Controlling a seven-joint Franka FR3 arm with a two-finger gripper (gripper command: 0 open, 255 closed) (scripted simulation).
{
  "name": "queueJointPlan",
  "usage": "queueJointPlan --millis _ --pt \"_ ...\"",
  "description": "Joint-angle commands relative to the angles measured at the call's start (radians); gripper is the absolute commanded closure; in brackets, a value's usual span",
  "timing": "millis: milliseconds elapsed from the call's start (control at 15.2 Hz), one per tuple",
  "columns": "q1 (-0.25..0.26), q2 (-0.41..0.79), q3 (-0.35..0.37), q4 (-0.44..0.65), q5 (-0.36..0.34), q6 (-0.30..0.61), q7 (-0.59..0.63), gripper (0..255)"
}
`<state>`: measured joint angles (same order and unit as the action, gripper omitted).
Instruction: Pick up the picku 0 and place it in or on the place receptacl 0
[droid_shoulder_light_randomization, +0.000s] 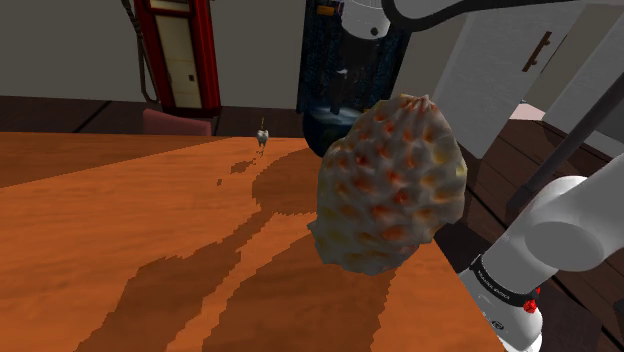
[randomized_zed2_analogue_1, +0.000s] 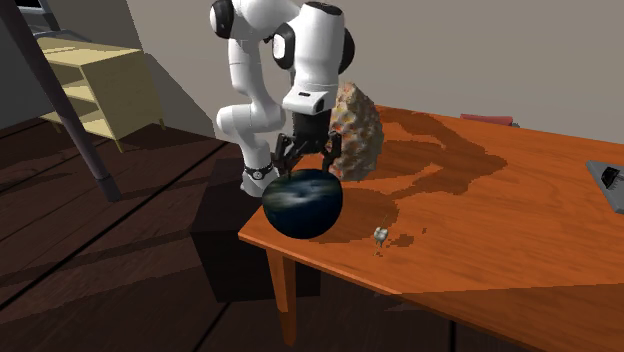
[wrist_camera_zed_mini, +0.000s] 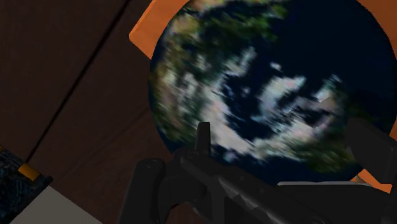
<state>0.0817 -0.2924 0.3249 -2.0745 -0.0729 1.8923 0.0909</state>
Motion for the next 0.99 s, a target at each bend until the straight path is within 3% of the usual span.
queueJointPlan --millis 0,462,792,924 --pt "0.007 0.068 0.031 0.049 -0.022 0.014 0.029 0" --pt "0.053 0.321 0.12 0.264 -0.143 0.015 0.138 0" --pt "0.123 0.518 0.155 0.457 -0.252 -0.022 0.206 0" --pt "0.134 0.544 0.153 0.472 -0.266 -0.016 0.214 0"
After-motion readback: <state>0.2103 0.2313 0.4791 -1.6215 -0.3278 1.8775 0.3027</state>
